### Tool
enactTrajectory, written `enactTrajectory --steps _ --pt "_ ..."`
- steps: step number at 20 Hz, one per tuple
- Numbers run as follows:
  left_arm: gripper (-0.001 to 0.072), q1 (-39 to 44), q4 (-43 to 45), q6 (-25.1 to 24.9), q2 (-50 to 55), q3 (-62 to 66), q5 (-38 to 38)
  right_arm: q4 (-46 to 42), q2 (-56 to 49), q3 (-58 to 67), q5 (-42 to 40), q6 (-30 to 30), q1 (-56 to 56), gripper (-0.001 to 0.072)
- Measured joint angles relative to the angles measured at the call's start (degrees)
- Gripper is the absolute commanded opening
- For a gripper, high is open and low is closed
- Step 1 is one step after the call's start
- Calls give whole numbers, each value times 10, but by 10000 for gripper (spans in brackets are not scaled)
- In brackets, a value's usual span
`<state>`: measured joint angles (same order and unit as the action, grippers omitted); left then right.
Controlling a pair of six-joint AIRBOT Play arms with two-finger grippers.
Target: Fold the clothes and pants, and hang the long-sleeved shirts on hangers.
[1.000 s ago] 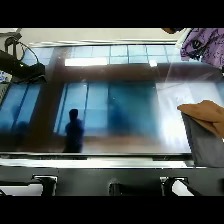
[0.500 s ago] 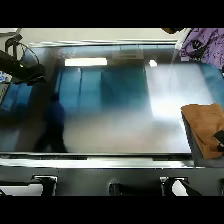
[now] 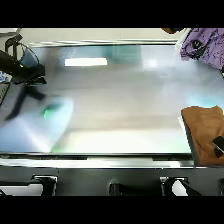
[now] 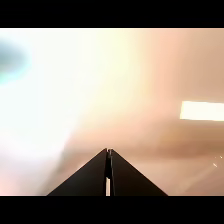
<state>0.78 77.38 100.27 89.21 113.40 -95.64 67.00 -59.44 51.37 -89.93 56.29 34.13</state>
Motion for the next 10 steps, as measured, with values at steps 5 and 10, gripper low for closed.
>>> enactTrajectory --steps 5,10 --pt "18 0 0 0 0 0 -1 54 0 37 41 58 0 115" --pt "18 6 2 -27 -6 -9 20 308 4 106 166 232 -63 27"
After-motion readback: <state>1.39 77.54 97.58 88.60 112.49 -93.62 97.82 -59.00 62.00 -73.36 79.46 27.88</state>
